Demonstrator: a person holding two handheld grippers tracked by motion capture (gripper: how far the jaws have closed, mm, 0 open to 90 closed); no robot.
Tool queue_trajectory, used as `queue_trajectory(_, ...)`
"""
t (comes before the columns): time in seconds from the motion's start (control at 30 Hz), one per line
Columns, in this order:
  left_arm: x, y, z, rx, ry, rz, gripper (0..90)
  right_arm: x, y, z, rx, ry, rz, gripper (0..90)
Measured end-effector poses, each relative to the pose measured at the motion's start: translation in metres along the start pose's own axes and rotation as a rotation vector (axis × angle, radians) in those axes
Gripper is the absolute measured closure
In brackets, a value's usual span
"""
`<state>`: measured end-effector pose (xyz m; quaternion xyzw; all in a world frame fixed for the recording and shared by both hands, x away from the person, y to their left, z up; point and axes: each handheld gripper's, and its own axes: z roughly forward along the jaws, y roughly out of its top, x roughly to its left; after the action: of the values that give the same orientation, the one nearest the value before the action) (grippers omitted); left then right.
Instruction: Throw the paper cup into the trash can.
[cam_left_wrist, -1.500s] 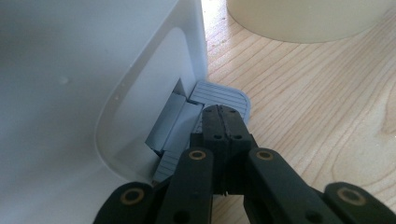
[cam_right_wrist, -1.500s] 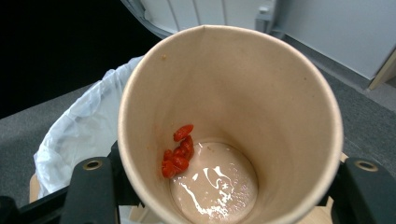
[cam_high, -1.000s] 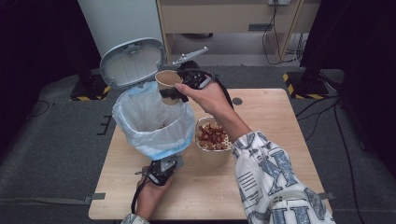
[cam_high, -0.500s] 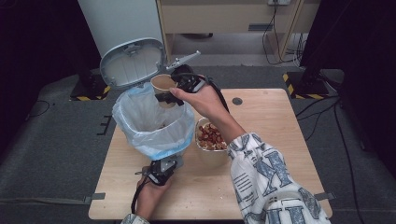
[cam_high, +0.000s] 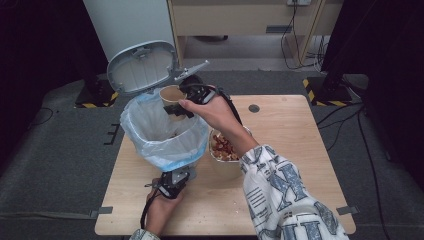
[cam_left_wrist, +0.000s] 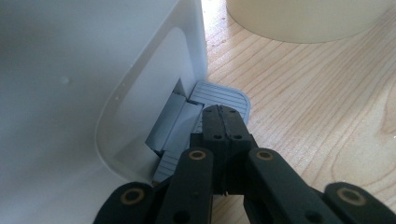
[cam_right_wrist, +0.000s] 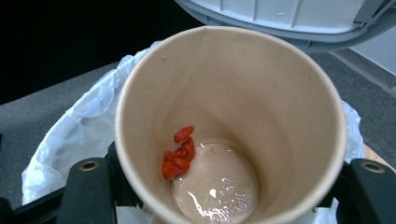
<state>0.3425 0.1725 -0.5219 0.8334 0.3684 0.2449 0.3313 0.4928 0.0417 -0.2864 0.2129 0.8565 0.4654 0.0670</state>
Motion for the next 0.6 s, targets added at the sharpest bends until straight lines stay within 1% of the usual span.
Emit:
queue_trajectory(0.13, -0.0001, 0.0, 0.0, -0.001, 0.0, 0.0, 89.4, 0.0008, -0.0013, 0.002, 0.005, 0.003, 0.003, 32.3)
queue_trajectory(0.23, -0.0001, 0.0, 0.0001, -0.001, 0.0, 0.0, 89.4, 0.0024, -0.0026, 0.0048, 0.013, 0.009, -0.005, 30.6)
queue_trajectory(0.27, -0.0002, -0.0001, 0.0002, -0.003, 0.001, 0.0, 89.4, 0.0032, -0.0031, 0.0059, 0.013, 0.018, -0.01, 27.7)
queue_trajectory(0.3, -0.0002, -0.0001, 0.0003, -0.004, 0.001, 0.0, 89.4, 0.0042, -0.0034, 0.0069, 0.015, 0.026, -0.012, 22.4)
queue_trajectory(0.33, 0.0, 0.0, 0.0001, -0.002, -0.001, 0.001, 89.4, 0.005, -0.0036, 0.0076, 0.015, 0.019, -0.016, 18.1)
queue_trajectory(0.4, -0.0003, -0.0001, 0.0003, -0.004, 0.001, 0.0, 89.4, 0.0049, -0.0045, 0.0079, 0.005, 0.015, -0.013, 13.3)
queue_trajectory(0.6, -0.0001, 0.0, 0.0, 0.0, 0.001, 0.0, 89.4, 0.0005, -0.0083, 0.004, -0.011, -0.001, 0.01, 11.7)
